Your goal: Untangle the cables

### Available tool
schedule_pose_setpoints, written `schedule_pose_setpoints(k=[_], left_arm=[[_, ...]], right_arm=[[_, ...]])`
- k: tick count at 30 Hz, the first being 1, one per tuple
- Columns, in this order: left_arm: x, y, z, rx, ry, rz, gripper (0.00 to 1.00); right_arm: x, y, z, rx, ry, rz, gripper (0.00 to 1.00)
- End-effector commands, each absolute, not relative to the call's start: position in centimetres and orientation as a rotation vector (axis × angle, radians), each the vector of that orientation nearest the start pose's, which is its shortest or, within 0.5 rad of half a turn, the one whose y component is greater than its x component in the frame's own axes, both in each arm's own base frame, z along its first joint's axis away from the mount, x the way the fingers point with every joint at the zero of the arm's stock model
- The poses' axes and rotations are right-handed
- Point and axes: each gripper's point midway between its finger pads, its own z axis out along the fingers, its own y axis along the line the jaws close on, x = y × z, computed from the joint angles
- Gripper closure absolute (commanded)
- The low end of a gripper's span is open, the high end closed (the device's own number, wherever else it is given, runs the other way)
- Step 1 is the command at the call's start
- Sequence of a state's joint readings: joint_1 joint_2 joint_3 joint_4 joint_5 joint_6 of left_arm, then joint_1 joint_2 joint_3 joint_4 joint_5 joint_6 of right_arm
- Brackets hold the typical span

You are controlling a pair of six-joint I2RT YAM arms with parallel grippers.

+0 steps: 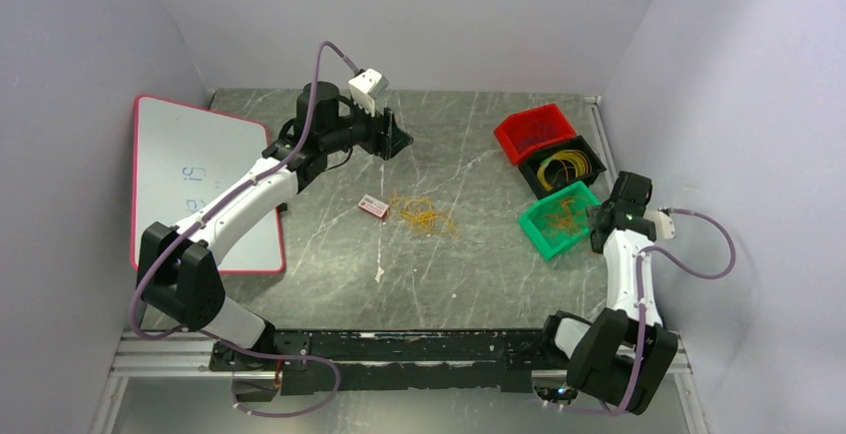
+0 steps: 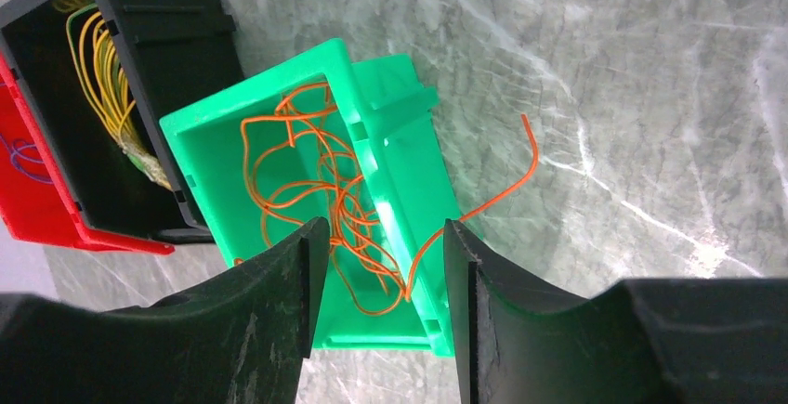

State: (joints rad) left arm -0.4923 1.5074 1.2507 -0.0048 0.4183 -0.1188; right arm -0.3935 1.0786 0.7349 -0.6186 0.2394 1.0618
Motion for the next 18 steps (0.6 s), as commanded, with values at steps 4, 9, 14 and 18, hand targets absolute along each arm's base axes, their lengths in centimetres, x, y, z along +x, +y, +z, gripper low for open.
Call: schedule_pose_setpoints(k=[4,9,14,18], left_arm=[[38.0,-28.2,28.7,0.640,1.734,-0.773,0.28],[38.1,-28.1,28.7,0.640,1.737,-0.769,0.28],[38.1,-28.2,28.6,0.641,1.737,-0.769,0.28],[38.1,-28.1,28.6,0.639,1.738,-0.767,0.28]], right_arm=[[25.4,-10.1,9.2,1.752,1.807,0.055,0.52],[25.7,-9.8,9.3,1.740,1.822,0.076,0.54],[25.7,-9.6,8.6,1.737,1.836,0.090,0.55],[25.7,-9.4,8.0,1.737,1.848,0.098,0.59]])
